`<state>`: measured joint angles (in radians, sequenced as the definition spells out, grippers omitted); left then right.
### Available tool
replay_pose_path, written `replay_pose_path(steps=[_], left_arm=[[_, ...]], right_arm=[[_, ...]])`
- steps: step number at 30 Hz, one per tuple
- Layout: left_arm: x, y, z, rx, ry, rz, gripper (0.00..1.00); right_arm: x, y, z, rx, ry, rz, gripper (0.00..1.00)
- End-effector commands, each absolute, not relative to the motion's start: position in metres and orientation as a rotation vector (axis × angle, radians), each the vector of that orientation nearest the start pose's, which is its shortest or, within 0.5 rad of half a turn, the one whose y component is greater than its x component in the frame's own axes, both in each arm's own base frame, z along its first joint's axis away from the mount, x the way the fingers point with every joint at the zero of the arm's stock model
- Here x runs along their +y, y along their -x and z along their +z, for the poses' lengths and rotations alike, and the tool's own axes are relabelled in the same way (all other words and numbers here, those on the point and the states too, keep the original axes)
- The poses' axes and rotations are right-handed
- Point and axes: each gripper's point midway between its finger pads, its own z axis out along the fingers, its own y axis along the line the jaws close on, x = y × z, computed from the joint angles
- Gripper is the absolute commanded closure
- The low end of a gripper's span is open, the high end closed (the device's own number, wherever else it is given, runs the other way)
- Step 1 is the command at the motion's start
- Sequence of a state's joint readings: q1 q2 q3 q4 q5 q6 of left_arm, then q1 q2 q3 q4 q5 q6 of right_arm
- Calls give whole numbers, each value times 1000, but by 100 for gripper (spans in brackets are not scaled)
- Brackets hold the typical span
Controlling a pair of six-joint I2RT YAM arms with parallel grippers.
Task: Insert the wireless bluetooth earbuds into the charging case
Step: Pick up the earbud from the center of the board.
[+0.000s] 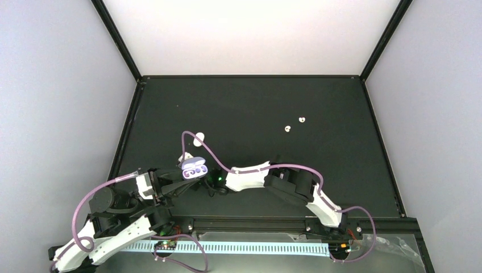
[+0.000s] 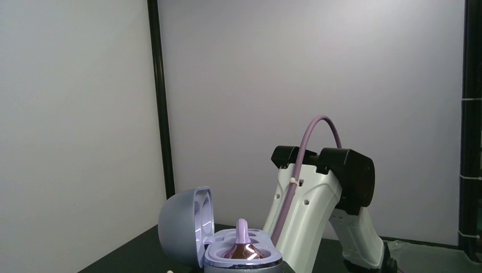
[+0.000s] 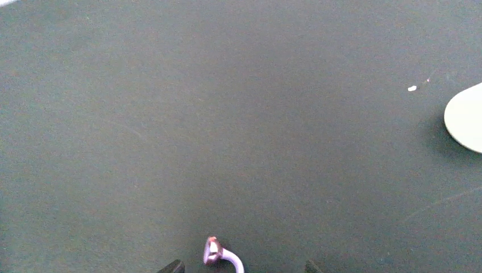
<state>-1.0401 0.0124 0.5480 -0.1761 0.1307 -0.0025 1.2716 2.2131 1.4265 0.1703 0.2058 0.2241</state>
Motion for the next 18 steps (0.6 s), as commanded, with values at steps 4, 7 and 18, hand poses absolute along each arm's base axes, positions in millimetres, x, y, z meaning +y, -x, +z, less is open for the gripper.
replay_pose_path(steps=[4,7,18], left_arm=[[-119,-47,405,925,-656,-989,98],[-119,-48,405,925,-655,-988,98],[-121,-49,404,929,-655,-987,98]], right_arm=[[549,-210,41,2006,1010,516,48],[547,-209,40,2010,1010,494,50],[534,-210,41,2015,996,468,68]])
